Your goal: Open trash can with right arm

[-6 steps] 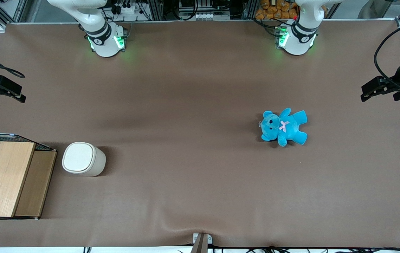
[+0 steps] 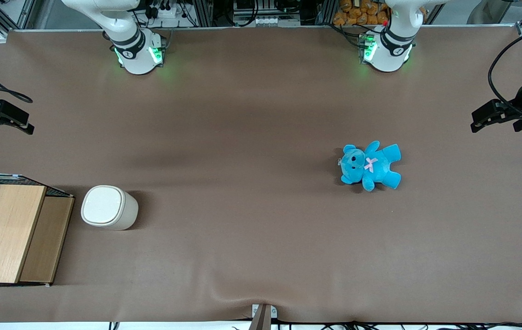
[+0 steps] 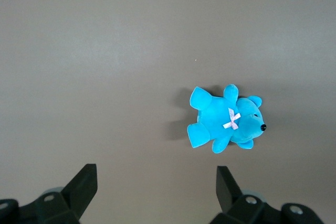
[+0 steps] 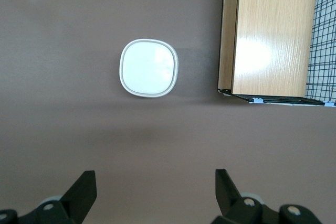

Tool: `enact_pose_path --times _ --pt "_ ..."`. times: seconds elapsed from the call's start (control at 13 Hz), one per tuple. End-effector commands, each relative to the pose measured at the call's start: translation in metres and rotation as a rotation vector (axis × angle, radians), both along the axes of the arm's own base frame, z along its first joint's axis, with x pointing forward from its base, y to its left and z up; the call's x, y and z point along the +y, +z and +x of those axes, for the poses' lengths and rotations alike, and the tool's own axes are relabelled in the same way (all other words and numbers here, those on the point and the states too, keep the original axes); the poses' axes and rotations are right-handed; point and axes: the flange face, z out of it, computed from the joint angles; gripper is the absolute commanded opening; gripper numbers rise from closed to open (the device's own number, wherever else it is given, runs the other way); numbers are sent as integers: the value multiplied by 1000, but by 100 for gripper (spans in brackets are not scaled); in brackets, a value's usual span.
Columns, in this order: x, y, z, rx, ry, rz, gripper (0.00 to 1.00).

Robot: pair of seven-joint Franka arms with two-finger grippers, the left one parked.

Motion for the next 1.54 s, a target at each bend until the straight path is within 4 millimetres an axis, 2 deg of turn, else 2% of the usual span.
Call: enact_pose_path --times 0.0,0.23,0.77,1.0,1.08,1.23,1.38,1.46 --pt "-2 3 2 2 -6 1 100" --pt "-3 -1 4 11 -6 -1 100" --pt "6 -28 16 64 7 -1 100" --pt "6 -58 37 105 10 0 100" --pt "6 -71 47 113 10 1 95" --pt "6 -92 61 108 8 0 76" --pt "7 -107 70 97 8 2 54" --pt "8 -118 74 113 11 -1 39"
